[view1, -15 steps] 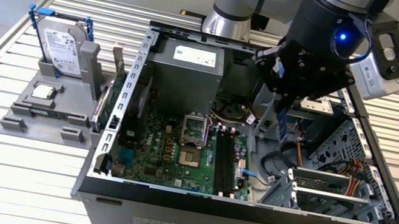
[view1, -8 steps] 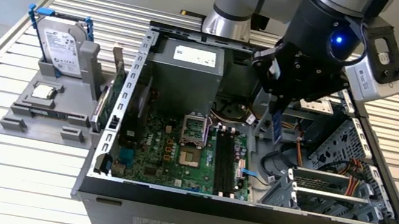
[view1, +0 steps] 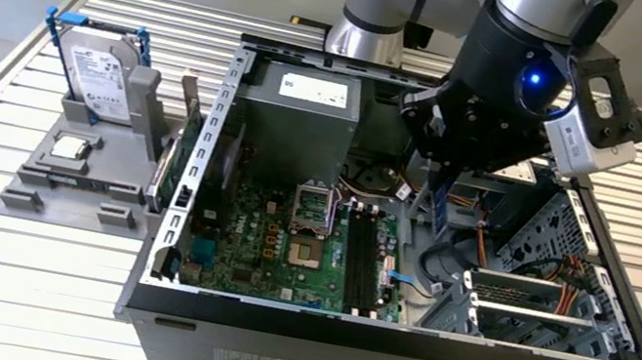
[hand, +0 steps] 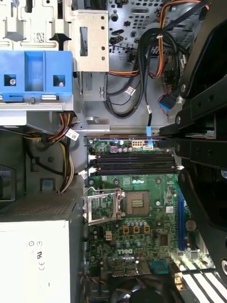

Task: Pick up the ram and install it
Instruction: 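Insert the ram into the slot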

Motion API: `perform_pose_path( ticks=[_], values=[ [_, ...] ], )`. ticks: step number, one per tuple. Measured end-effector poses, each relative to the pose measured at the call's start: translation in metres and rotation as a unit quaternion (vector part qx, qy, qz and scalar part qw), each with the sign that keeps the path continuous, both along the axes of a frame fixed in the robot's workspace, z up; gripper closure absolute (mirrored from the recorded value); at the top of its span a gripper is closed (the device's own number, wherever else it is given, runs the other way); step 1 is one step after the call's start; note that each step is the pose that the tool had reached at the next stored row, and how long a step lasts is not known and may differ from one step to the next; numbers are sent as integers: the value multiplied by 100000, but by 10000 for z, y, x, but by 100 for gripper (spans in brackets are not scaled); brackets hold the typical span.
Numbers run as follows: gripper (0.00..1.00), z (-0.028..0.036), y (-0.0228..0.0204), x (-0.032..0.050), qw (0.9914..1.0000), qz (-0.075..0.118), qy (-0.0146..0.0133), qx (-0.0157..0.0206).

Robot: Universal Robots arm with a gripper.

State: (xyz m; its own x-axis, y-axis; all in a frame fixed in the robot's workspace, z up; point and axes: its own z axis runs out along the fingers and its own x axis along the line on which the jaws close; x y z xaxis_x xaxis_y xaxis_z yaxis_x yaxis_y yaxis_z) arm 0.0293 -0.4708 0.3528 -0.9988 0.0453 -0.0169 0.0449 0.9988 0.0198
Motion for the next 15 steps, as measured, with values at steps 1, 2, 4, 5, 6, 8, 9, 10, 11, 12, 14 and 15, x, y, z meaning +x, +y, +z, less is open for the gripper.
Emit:
perform_pose_path(
  ticks=[1,2,4,5,6,8,9,10,11,12,14,15],
  values=[
    [100,-9,0,0,100000,4,-3,-21],
    [100,-17,1,0,100000,2,-5,-60],
    [100,-21,1,0,100000,-1,-2,-72],
    [100,-21,1,0,100000,0,-3,-71],
    [100,-22,0,0,100000,-2,-4,-67],
    [100,-22,0,-1,100000,-2,-5,-60],
    [100,-22,1,0,100000,-2,-7,-55],
    [100,-23,1,0,100000,-2,-9,-53],
    [100,-30,1,-1,100000,-3,-15,-38],
    [100,-46,0,-6,100000,-12,-16,-38],
    [100,-79,1,-21,100000,-2,-10,-58],
    [100,-97,0,-25,100000,-6,-8,-57]
  ],
)
